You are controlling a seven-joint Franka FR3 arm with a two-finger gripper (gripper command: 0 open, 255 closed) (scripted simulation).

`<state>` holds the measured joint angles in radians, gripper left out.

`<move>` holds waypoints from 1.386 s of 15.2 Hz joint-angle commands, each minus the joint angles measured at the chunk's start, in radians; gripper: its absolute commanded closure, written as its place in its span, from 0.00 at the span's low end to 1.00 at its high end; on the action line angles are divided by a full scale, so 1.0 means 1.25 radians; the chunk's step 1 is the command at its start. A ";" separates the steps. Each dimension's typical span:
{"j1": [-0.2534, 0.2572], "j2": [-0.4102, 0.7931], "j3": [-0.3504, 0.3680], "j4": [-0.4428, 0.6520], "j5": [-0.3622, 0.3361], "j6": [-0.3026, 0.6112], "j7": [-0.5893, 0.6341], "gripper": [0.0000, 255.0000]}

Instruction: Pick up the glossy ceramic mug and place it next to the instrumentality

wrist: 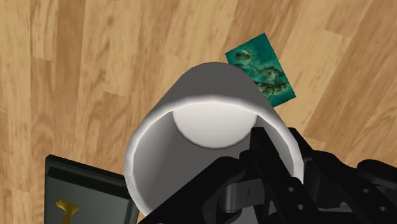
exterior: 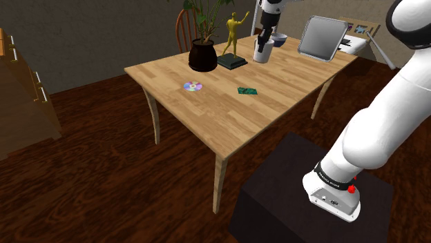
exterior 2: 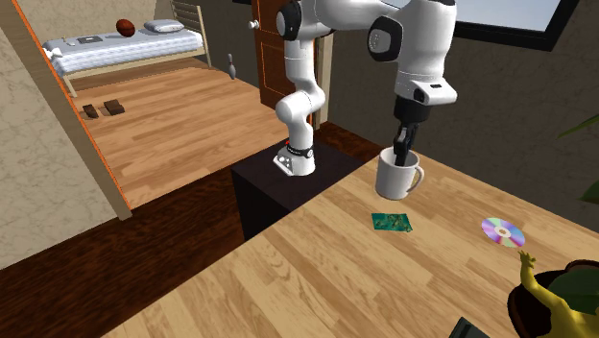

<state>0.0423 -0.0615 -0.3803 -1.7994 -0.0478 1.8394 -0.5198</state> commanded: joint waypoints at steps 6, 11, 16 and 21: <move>0.053 0.075 0.057 0.087 0.016 -0.020 0.108 1.00; 0.089 0.151 0.091 0.183 0.029 -0.044 0.178 1.00; 0.122 0.248 0.119 0.314 0.042 -0.083 0.242 1.00; 0.149 0.375 0.143 0.501 0.055 -0.147 0.300 1.00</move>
<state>0.2234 0.3649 -0.2075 -1.2405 0.0164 1.6818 -0.1589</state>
